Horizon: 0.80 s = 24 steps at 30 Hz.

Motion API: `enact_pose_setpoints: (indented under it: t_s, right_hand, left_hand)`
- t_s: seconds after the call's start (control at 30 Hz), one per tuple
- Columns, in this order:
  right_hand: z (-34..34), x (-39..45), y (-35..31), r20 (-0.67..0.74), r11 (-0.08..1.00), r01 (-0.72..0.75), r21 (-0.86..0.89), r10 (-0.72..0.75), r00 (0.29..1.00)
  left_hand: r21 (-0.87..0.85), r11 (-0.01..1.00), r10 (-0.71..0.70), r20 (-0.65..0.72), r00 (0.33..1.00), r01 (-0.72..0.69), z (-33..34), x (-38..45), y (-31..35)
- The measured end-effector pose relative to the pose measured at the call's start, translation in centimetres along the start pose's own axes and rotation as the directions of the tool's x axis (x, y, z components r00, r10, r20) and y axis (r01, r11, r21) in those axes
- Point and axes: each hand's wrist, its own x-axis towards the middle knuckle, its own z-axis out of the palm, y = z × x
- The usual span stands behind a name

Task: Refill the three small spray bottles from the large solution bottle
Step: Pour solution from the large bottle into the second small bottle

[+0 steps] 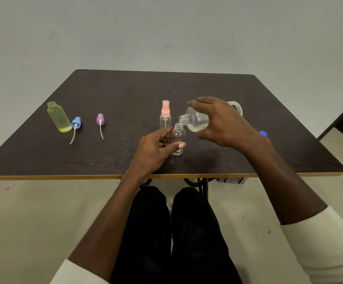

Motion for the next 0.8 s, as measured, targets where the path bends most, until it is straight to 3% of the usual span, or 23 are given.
enact_pose_setpoints:
  t_s: [0.8]
  right_hand:
    - [-0.14, -0.08, -0.13, 0.003, 1.000, 0.000, 0.007, -0.001, 1.000]
  left_hand:
    - [-0.014, 1.000, 0.017, -0.009, 1.000, -0.017, 0.07, -0.05, -0.12]
